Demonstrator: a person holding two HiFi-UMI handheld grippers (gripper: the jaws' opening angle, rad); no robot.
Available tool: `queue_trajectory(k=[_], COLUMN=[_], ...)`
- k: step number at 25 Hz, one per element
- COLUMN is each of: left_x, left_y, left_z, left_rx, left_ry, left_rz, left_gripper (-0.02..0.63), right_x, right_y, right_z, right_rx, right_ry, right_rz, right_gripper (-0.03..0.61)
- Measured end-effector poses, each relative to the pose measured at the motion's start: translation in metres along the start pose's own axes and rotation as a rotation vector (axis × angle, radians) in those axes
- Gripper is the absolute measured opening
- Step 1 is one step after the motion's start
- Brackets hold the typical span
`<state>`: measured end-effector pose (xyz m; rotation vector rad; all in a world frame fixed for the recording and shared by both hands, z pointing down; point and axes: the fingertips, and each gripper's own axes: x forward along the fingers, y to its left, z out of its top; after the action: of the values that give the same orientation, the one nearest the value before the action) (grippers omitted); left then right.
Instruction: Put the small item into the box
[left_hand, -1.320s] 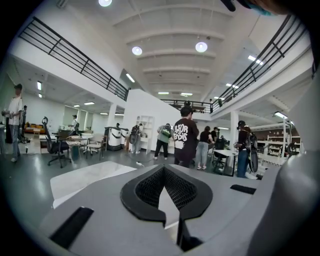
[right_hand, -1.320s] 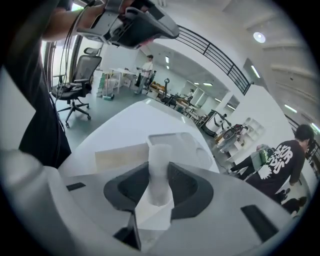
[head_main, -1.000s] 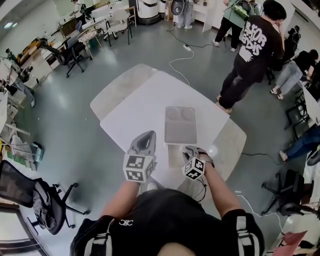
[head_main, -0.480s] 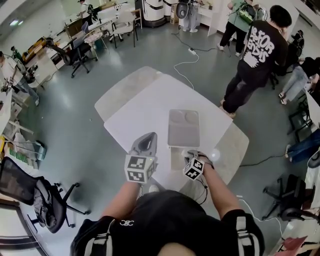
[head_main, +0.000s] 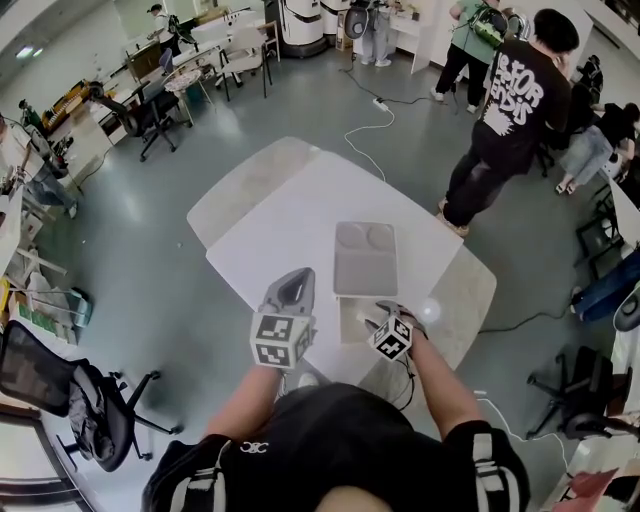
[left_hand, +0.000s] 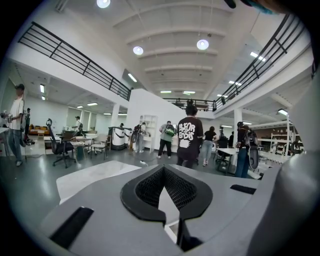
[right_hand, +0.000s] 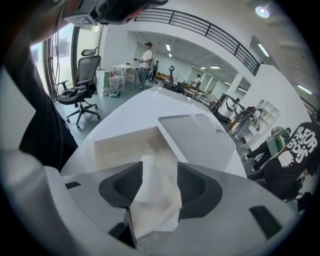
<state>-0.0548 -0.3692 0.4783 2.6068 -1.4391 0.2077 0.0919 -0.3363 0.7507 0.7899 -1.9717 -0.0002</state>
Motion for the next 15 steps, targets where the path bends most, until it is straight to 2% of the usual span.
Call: queue_trajectory(k=[3, 5, 9, 15], left_x=[0.004, 0.007, 0.008, 0.011], left_y=[-0.003, -0.004, -0.006, -0.01], left_z=[-0.002, -0.002, -0.004, -0.001], left_rx=[0.005, 0.006, 0.004, 0.003], left_ry=[0.005, 0.003, 0.001, -0.001], left_rz=[-0.01, -0.016, -0.026, -0.044], left_gripper=[0.005, 0.005, 0.006, 0.005], right_x=[-0.009, -0.017, -0.04, -0.081], right_y=[-0.009, -0.019, -0.039, -0.076], right_z=[0.008, 0.014, 0.029, 0.056], right_rx=[0.087, 0.161, 0.268, 0.454], right_ry=[-0.043, -0.085, -0.174, -0.351], right_rz=[0.003, -0.013, -0.106, -0.236], right_gripper=[0.171, 0.103, 0.031, 0.014])
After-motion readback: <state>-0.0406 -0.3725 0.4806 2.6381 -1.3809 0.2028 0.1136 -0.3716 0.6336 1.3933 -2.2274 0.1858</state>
